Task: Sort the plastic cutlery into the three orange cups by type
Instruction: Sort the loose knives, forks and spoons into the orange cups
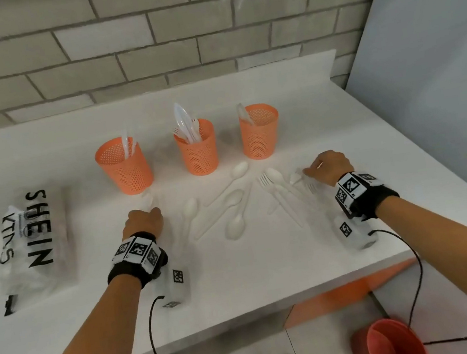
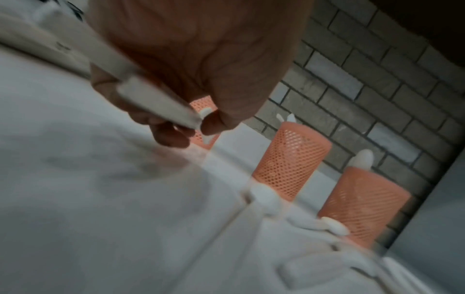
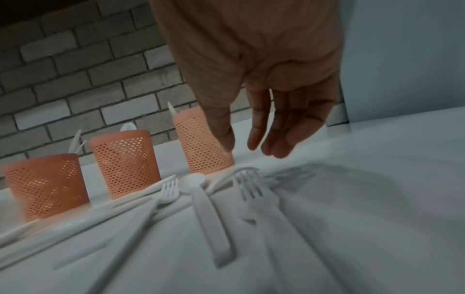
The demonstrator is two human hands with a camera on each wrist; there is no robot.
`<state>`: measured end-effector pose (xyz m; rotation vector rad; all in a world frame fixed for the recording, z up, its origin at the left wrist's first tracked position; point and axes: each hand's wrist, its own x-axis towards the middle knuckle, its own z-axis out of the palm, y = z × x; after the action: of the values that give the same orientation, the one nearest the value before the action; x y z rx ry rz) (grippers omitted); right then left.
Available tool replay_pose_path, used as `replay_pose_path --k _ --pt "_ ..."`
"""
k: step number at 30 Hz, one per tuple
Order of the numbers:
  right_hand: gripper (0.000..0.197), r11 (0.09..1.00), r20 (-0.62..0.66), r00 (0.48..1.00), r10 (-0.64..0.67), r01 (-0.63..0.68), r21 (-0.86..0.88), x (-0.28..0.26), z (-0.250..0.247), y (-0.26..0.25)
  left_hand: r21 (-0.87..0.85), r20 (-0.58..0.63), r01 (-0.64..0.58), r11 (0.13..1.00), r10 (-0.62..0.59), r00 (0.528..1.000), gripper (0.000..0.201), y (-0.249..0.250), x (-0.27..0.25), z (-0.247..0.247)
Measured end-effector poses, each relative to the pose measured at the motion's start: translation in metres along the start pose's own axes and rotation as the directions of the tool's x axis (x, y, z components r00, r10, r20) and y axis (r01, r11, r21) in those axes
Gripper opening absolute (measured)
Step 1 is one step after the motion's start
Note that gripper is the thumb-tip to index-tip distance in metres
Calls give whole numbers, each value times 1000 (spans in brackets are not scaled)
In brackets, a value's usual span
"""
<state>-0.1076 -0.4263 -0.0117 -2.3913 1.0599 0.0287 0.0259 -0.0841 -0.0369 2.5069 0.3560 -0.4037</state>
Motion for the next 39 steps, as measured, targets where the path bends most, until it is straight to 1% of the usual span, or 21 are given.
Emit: replay_pose_path --k 1,3,5,7,10,13,15,17,19,20,22,23,25,28,29,30,32,35,36,38,39 --pt "40 999 25 999 21 -20 -33 -1 0 5 -21 -13 -23 1000 23 1000 48 5 -5 0" --pt "47 995 57 997 57 -53 -81 -5 0 11 -62 -39 -115 991 113 993 42 17 -18 2" --pt "47 990 88 993 79 -68 -125 -12 0 15 -84 -43 -209 974 206 978 36 33 -31 8" --pt "45 984 110 990 92 -73 -162 -21 0 18 -96 -6 -286 953 287 958 30 51 -46 15" --pt "47 975 129 986 106 -77 -208 -33 4 23 -113 71 -362 925 371 926 20 78 -69 31" --pt "49 964 168 980 106 -60 -260 -38 7 29 -73 153 -416 906 422 893 26 99 -89 53" --pt "41 970 182 977 110 -66 -233 -38 7 32 -19 204 -446 895 441 874 36 110 -98 69" --pt "25 985 180 976 120 -95 -144 -37 7 35 54 248 -472 880 446 860 47 118 -106 83" --pt "23 991 167 978 126 -130 12 -32 5 36 128 270 -496 859 451 851 49 125 -112 96" --pt "21 984 158 979 126 -144 105 -30 4 35 157 276 -505 848 454 847 49 129 -114 101" --pt "14 941 161 974 156 -197 275 -26 -1 30 198 284 -513 835 452 846 50 135 -118 108" --pt "13 924 178 967 181 -229 307 -25 -3 27 220 286 -517 827 452 845 51 137 -119 111" --pt "22 923 197 961 196 -249 294 -21 -5 20 260 291 -525 810 453 843 52 141 -119 117" --pt "28 937 216 965 148 -207 281 -10 0 9 282 296 -512 811 434 851 46 142 -118 121" --pt "40 942 219 965 143 -201 269 -5 4 6 278 299 -502 819 423 855 43 142 -117 121" --pt "48 949 215 967 139 -192 250 -2 8 3 270 303 -492 828 412 859 40 142 -116 120" --pt "41 962 220 966 139 -185 202 7 17 -3 251 318 -474 844 390 864 35 139 -114 117" --pt "51 966 212 964 163 -200 165 12 23 -14 207 347 -444 872 359 866 31 131 -107 110" --pt "49 968 215 964 157 -193 161 11 23 -19 186 365 -428 885 342 866 28 127 -105 107" --pt "42 973 237 963 130 -169 154 8 23 -27 143 410 -413 899 326 852 21 120 -101 101" --pt "44 976 233 965 123 -160 148 5 22 -31 125 427 -411 903 326 844 22 116 -99 98"
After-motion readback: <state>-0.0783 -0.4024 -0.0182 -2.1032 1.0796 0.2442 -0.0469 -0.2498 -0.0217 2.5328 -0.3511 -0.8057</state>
